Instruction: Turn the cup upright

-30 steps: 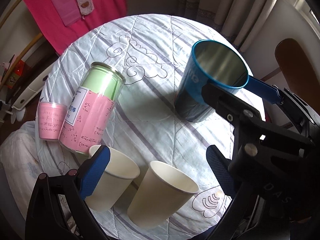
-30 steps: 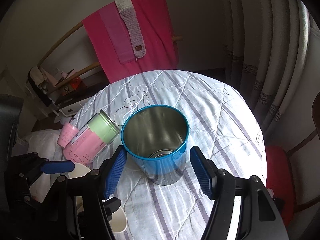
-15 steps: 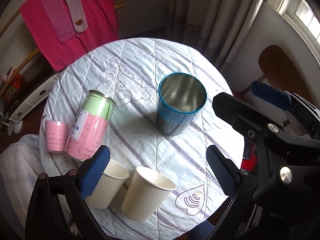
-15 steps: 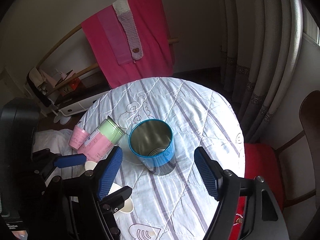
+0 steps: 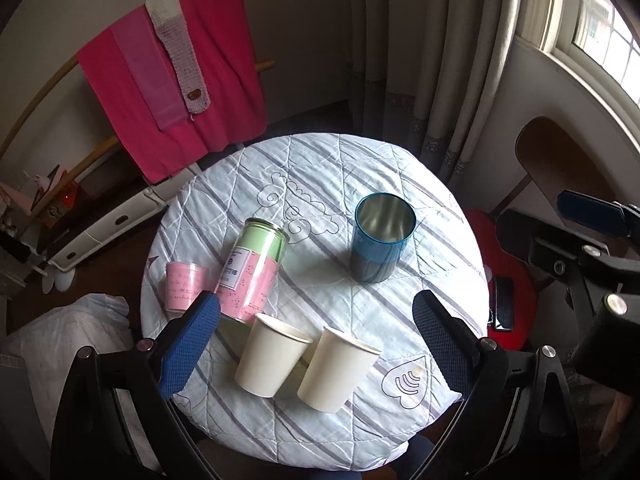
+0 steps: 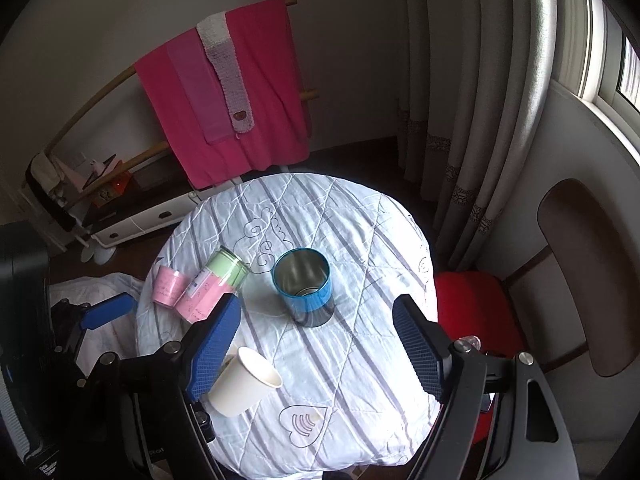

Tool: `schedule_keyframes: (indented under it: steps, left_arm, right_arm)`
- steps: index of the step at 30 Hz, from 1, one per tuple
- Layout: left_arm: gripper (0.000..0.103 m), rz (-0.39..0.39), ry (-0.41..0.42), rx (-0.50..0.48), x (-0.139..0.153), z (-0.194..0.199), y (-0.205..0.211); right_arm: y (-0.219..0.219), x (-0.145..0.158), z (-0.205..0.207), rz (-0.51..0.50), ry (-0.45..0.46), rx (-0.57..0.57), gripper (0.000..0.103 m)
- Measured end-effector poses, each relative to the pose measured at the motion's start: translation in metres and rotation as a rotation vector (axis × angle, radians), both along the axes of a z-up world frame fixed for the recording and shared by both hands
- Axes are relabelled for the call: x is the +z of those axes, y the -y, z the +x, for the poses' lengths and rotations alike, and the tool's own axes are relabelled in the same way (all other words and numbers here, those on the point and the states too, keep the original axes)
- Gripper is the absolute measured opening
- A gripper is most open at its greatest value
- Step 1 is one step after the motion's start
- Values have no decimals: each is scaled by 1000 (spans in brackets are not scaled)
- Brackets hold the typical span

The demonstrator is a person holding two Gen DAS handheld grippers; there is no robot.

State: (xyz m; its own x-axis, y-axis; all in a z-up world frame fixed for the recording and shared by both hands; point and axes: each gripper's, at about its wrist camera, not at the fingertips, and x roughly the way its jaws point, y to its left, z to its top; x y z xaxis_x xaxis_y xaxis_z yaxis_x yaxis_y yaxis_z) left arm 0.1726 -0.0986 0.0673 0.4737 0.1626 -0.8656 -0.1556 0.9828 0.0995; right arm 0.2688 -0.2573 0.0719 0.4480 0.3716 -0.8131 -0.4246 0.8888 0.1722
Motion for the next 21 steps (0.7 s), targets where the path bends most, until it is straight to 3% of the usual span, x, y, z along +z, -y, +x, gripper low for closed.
schedule_keyframes:
  steps: [9, 17, 21]
  left_arm:
    - [98, 54, 108, -89, -14, -3, -45]
    - [98, 98, 275, -170, -47, -25, -55]
    - [98, 84, 390, -207, -60, -50, -60]
  right_arm:
    - [-24, -25, -25, 63, 60, -87, 80]
    - [-30, -55, -61, 92, 218, -195, 80]
    - [-35, -63, -88, 62, 309, -227, 80]
